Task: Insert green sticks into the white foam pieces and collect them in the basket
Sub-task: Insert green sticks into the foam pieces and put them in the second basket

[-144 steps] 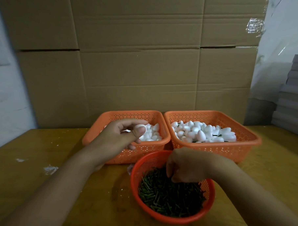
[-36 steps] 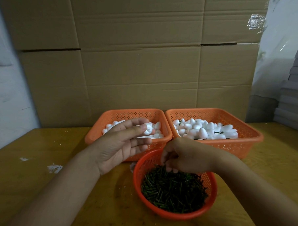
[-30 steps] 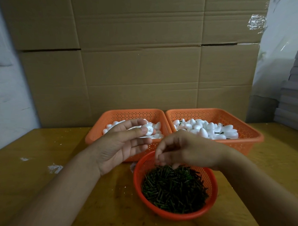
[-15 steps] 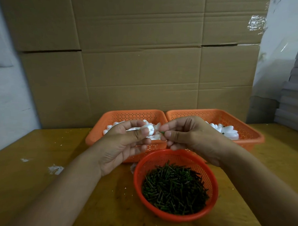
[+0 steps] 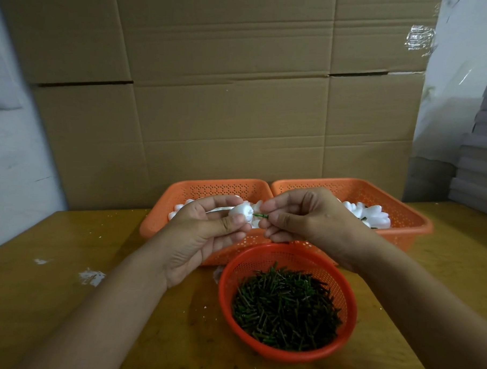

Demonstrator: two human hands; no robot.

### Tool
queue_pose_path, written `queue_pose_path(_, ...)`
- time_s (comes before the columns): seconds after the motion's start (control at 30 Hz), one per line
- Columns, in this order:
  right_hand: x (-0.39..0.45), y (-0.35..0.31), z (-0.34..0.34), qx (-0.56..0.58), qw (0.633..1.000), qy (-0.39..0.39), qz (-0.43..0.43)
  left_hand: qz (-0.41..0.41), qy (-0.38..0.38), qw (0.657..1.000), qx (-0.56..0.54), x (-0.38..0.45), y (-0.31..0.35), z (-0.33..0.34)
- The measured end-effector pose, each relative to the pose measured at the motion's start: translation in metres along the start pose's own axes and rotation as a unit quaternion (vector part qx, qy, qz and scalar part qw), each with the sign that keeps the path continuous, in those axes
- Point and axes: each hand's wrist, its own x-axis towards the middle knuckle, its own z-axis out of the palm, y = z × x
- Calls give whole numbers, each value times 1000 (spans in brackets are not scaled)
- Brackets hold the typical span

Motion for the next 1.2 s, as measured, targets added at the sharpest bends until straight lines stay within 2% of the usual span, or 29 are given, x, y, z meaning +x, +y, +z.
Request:
queue_pose_path(0.2, 1, -2, 3, -72, 996, 35, -24, 16, 15, 1000, 10, -1, 0, 0)
queue_pose_path(0.43, 2, -3, 4, -214, 971, 76, -73, 35, 13, 999, 35, 0, -1, 2)
queue_pose_path(1.03, 4, 3, 10, -226, 966, 73, -98, 51, 16, 995, 85, -2, -7, 11)
queue_pose_path(1.2, 4, 4, 8, -195, 977, 49, -71, 54, 13, 993, 103, -1, -7, 7)
